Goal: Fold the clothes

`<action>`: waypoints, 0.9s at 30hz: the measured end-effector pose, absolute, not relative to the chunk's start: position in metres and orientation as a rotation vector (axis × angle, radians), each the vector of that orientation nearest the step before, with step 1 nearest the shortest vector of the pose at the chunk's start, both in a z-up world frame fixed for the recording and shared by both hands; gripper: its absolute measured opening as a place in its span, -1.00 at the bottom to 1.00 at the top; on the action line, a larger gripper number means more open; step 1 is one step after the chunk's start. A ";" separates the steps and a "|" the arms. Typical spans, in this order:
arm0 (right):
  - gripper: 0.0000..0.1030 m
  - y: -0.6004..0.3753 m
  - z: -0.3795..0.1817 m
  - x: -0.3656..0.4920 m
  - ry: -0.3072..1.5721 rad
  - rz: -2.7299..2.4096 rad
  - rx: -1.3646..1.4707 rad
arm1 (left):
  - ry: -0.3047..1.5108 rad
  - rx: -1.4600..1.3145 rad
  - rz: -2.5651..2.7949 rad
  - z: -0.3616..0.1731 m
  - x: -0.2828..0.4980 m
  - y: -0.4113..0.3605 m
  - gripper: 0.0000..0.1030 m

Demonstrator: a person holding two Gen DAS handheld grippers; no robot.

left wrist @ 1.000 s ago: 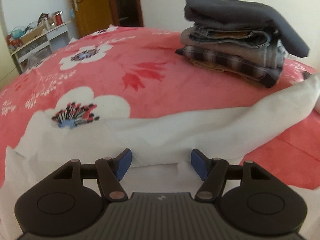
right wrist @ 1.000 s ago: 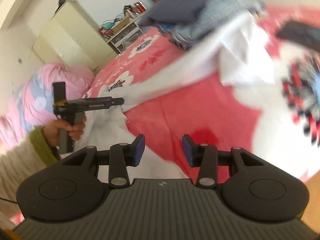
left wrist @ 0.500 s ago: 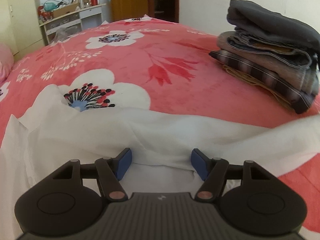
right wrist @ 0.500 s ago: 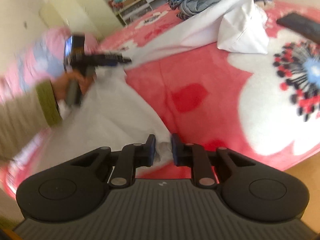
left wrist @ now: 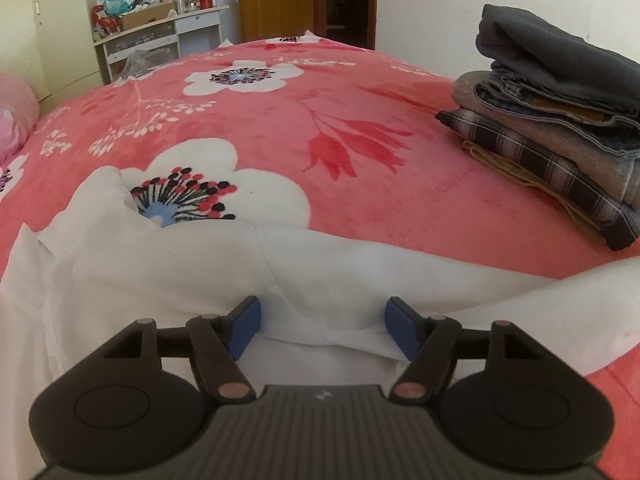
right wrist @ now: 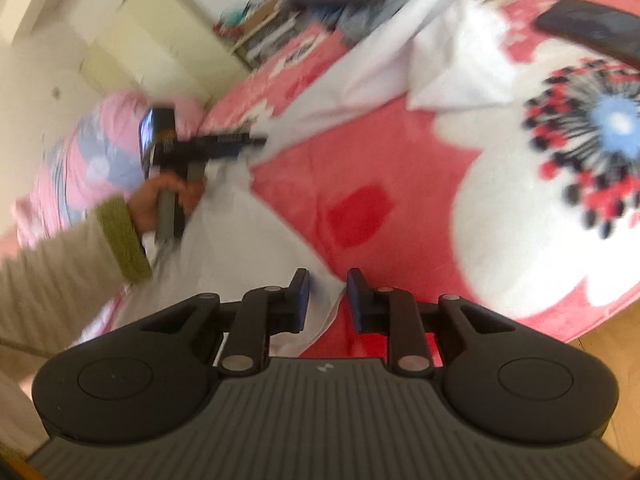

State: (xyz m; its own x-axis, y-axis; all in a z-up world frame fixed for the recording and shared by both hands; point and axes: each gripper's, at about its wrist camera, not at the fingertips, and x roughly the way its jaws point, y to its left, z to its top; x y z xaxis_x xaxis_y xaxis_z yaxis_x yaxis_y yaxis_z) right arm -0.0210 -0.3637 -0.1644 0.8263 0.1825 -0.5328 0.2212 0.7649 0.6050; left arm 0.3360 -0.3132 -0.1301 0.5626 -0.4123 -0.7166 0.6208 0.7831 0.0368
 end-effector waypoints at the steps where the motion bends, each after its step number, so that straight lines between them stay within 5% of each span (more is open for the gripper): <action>1: -0.66 -0.357 -0.167 -0.018 0.625 0.001 0.689 | 0.755 0.300 -0.615 -0.130 0.337 -0.314 0.37; 3: -0.97 -0.349 -0.166 -0.021 0.626 -0.007 0.649 | 0.754 0.297 -0.606 -0.130 0.338 -0.316 0.37; 16: -0.98 -0.353 -0.175 -0.054 0.548 -0.060 0.854 | 0.775 0.244 -0.515 -0.129 0.357 -0.335 0.37; 22: -0.73 -0.365 -0.178 -0.066 0.514 -0.159 0.904 | 0.813 0.102 -0.503 -0.102 0.356 -0.304 0.37; 24: -0.45 -0.365 -0.170 -0.075 0.474 -0.206 0.883 | 0.793 0.063 -0.508 -0.079 0.341 -0.278 0.37; 27: -0.44 -0.362 -0.160 -0.086 0.430 -0.238 0.865 | 0.760 0.007 -0.517 -0.043 0.318 -0.238 0.38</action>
